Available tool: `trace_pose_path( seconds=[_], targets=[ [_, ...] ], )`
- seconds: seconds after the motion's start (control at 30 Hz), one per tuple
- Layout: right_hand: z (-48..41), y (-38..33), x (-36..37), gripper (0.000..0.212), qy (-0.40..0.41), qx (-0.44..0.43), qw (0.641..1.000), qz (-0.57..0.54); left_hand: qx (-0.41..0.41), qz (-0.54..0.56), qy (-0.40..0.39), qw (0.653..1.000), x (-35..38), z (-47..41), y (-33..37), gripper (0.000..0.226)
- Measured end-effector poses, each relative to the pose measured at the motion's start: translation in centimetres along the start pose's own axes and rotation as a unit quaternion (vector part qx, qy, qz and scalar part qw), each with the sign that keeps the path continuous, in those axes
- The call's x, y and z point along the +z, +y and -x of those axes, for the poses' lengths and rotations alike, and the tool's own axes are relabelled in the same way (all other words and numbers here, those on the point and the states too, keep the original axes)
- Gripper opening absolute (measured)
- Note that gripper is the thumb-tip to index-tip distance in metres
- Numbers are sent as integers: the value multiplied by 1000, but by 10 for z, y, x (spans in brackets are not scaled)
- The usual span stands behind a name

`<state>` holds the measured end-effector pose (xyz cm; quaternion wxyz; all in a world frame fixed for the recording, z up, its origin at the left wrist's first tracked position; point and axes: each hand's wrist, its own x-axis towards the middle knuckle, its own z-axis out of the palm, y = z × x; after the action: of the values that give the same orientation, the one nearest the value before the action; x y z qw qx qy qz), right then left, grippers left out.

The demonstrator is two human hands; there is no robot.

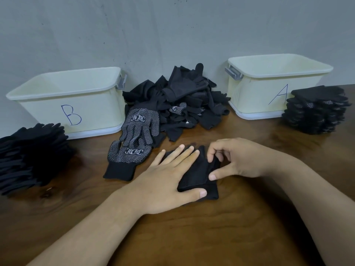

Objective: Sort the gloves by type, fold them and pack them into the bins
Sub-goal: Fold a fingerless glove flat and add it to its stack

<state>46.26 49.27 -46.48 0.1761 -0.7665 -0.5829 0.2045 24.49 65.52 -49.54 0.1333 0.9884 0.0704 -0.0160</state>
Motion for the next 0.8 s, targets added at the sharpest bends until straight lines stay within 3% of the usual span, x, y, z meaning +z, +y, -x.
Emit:
trace_pose_path(
  seconds=[0.1, 0.17, 0.27, 0.4, 0.53, 0.7, 0.8],
  targets=[
    [3, -2, -1, 31, 27, -9, 997, -73, -26, 140, 132, 981, -2, -2, -8, 79],
    [-1, -6, -2, 17, 113, -20, 988, -105, -78, 231, 233, 942, -4, -3, -18, 52],
    [-15, -14, 0, 6, 244, -22, 963, -111, -129, 290, 303, 898, -6, -7, -27, 26],
    [-52, -18, -14, 9, 297, -38, 954, -15, -130, 344, 358, 858, -5, -11, -30, 12],
    [-100, -20, -39, 16, 325, -31, 941, 86, -115, 374, 371, 842, -6, -13, -32, 11],
    [-159, -41, -46, 41, 280, -67, 897, 335, -134, 396, 368, 831, -5, -15, -33, 13],
    [-185, -51, -43, 51, 240, -42, 870, 428, -149, 394, 374, 826, -7, -15, -33, 24]
  ],
)
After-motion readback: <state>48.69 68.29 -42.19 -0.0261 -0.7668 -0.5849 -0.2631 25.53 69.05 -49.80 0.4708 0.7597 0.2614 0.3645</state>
